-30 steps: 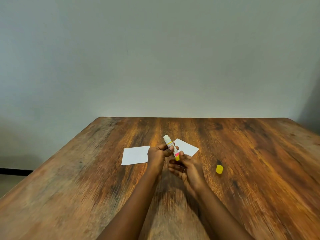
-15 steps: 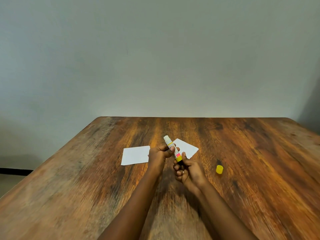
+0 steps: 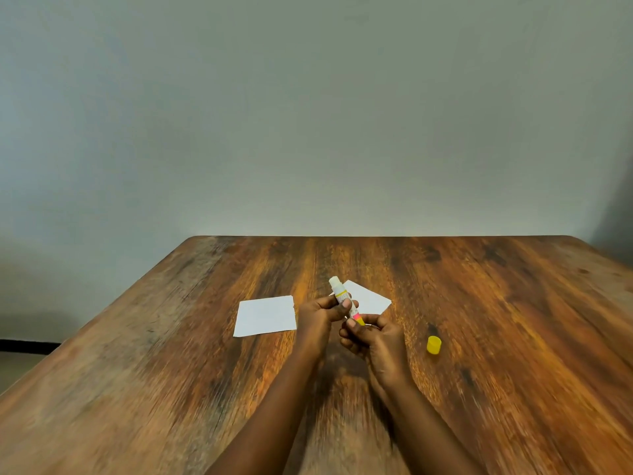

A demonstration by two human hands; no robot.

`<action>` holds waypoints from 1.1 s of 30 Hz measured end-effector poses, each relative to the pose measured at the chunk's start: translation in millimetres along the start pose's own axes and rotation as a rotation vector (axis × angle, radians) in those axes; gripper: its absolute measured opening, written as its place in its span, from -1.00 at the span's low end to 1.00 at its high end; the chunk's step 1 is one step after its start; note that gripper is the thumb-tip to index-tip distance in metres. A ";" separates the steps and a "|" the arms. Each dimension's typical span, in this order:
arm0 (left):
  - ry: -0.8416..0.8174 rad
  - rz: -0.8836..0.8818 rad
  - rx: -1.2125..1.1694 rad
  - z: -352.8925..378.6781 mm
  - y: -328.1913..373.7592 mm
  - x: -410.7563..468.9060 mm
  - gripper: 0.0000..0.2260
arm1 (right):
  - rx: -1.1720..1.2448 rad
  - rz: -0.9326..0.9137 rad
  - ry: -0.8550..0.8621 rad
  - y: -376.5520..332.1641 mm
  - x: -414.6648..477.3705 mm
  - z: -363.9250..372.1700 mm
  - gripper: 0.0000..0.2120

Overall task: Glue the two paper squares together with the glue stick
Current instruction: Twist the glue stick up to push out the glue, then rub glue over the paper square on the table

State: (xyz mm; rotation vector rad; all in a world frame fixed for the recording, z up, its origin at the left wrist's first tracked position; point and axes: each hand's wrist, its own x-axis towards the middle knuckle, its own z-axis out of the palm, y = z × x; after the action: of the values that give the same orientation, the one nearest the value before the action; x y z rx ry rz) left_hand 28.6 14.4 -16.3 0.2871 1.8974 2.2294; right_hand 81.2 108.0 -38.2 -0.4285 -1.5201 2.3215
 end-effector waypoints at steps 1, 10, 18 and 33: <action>0.002 0.000 0.018 -0.3 -1.0 2.1 -0.88 | -0.016 -0.002 0.004 0.6 1.2 -0.8 -0.87; -0.133 -0.014 0.395 9.8 -7.4 27.2 -0.69 | 0.069 0.032 0.223 1.7 24.6 -17.4 -0.96; 0.132 -0.038 1.070 22.9 -41.5 50.1 -0.56 | 0.213 0.062 0.297 1.7 47.5 -36.0 -0.97; -0.039 -0.217 1.435 8.7 -49.9 37.5 -0.52 | 0.274 0.085 0.249 4.1 43.0 -30.3 -0.88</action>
State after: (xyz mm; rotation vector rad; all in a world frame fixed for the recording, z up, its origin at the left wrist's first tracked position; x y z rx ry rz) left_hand -3.8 40.8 -63.5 0.2601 2.9097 0.3889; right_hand 54.9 149.9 -56.6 -0.6892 -1.0716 2.3888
